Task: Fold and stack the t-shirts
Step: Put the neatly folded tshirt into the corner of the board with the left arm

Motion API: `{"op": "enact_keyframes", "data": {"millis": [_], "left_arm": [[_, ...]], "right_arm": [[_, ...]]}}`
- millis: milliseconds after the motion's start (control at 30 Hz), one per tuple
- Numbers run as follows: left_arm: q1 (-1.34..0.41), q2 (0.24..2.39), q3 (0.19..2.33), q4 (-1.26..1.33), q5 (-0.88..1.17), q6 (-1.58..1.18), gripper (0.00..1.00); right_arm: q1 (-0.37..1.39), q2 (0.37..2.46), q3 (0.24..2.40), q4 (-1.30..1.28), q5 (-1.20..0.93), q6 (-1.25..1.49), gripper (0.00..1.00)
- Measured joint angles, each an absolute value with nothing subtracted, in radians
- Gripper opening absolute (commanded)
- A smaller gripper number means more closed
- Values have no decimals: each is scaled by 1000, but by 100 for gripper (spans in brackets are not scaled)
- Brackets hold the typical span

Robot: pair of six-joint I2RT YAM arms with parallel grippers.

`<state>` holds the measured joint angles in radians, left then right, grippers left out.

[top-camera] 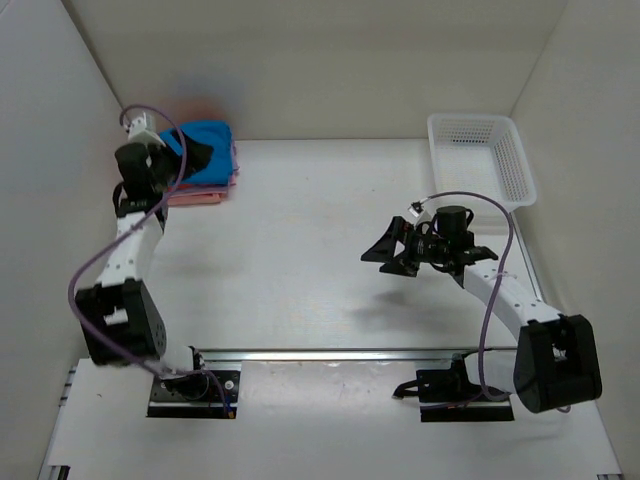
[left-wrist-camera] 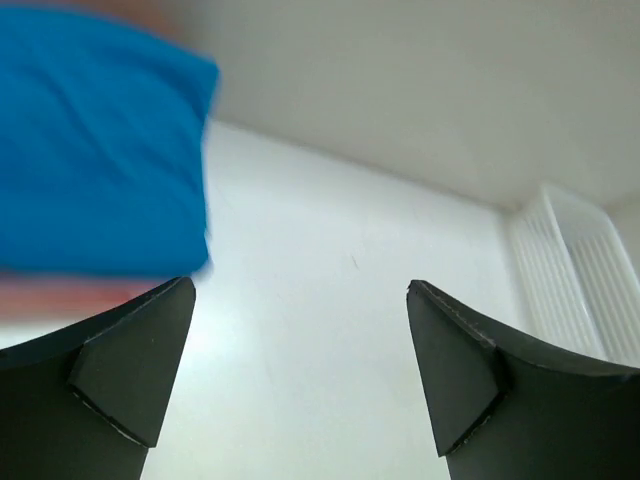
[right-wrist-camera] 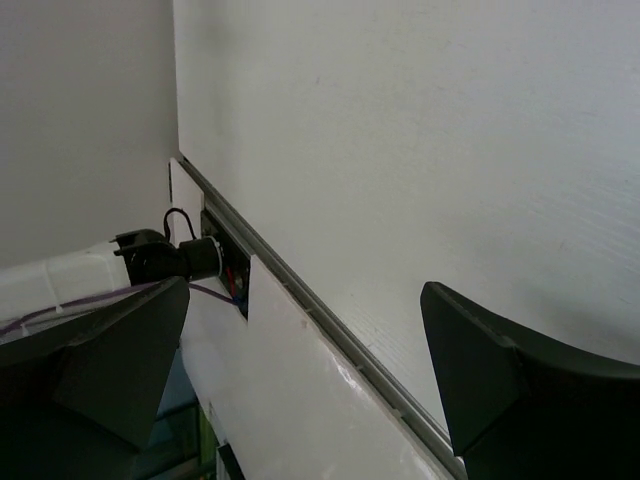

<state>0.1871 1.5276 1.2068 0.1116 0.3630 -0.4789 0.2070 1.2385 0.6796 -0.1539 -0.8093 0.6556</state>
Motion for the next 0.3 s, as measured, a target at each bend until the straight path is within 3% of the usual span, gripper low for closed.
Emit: {"op": "enact_keyframes", "data": {"millis": [167,300], "left_arm": [[119,1175,837,65,390,-440,99],[120,996,759,-53,393,-358,98]], "right_arm": [[202,1121,653,-163,-810,643,99],[209,1064,581,-144,-810,652,99]]}}
